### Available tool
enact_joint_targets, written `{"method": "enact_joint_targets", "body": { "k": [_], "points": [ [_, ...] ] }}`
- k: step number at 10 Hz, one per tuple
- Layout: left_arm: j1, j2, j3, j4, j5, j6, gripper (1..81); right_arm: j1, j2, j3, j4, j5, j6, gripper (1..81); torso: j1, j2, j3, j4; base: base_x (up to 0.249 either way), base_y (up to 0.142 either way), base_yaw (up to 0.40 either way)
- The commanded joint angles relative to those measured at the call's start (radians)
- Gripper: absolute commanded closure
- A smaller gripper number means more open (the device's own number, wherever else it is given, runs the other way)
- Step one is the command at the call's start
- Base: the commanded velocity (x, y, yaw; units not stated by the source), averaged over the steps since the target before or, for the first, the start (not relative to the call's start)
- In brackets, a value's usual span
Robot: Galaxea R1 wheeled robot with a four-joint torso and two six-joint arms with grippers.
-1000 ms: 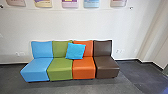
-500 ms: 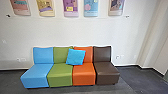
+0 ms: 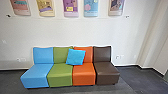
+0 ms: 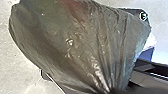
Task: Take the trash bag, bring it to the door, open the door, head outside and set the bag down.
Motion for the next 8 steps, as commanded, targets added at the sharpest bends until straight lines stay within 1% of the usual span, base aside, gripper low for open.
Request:
{"method": "enact_joint_targets", "body": {
  "k": [1, 8],
  "points": [
    [-0.051, 0.006, -0.004, 0.009, 0.074, 0.002, 81.1, 0.034, 0.041, -0.036, -0.024, -0.059, -0.002, 1.0, 0.000, 0.000, 0.000, 0.000, 0.000, 0.000, 0.000],
    [-0.050, 0.000, -0.004, 0.012, 0.074, 0.006, 81.1, 0.031, 0.050, -0.036, -0.038, -0.053, -0.002, 1.0, 0.000, 0.000, 0.000, 0.000, 0.000, 0.000, 0.000]
  ]
}}
